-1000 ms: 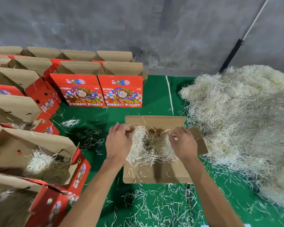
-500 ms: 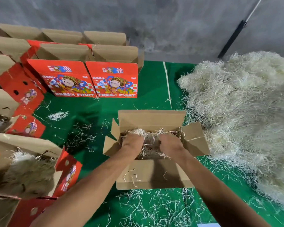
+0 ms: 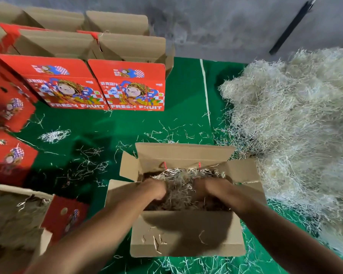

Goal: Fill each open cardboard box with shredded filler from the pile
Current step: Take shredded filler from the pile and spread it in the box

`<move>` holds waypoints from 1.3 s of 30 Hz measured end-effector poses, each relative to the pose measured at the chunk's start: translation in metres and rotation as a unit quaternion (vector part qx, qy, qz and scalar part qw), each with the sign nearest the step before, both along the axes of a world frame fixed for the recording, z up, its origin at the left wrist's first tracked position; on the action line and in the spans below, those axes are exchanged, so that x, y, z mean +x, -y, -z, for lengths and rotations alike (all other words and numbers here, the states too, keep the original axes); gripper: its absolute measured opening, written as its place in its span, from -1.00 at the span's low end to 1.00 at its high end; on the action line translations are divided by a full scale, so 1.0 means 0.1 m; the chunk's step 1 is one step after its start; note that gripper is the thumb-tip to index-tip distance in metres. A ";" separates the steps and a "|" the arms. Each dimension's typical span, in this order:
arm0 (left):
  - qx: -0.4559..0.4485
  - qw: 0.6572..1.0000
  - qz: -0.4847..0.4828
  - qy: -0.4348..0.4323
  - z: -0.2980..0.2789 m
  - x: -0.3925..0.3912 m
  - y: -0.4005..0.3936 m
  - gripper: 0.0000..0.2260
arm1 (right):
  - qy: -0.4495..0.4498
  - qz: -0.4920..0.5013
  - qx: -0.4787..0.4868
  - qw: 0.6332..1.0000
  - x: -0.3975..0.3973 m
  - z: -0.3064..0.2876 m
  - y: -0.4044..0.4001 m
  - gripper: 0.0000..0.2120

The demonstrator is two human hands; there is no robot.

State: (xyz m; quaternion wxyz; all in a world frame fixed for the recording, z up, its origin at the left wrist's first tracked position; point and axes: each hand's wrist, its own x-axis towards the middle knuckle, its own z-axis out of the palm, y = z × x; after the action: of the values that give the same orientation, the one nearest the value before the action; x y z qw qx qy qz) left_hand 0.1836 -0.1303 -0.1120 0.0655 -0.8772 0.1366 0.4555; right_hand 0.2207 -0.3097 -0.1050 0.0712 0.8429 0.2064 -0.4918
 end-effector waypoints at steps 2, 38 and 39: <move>-0.015 0.999 -0.030 0.018 -0.10 -0.01 0.07 -0.66 | 0.016 -0.001 0.005 1.000 0.02 -0.11 0.04 -0.82; 0.069 0.994 -0.057 0.057 0.20 -0.15 0.02 -0.68 | 0.158 0.023 -0.020 0.987 -0.26 0.22 0.07 -0.49; 0.062 0.995 -0.053 0.050 0.24 -0.16 0.02 -0.64 | 0.143 -0.001 -0.042 0.989 -0.28 0.24 0.03 -0.37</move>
State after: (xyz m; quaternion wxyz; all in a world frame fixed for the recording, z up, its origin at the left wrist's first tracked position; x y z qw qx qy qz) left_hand 0.1678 -0.1319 -0.1362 0.1019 -0.8991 0.0582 0.4218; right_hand 0.1922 -0.3130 -0.1290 0.1360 0.9005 0.1741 -0.3744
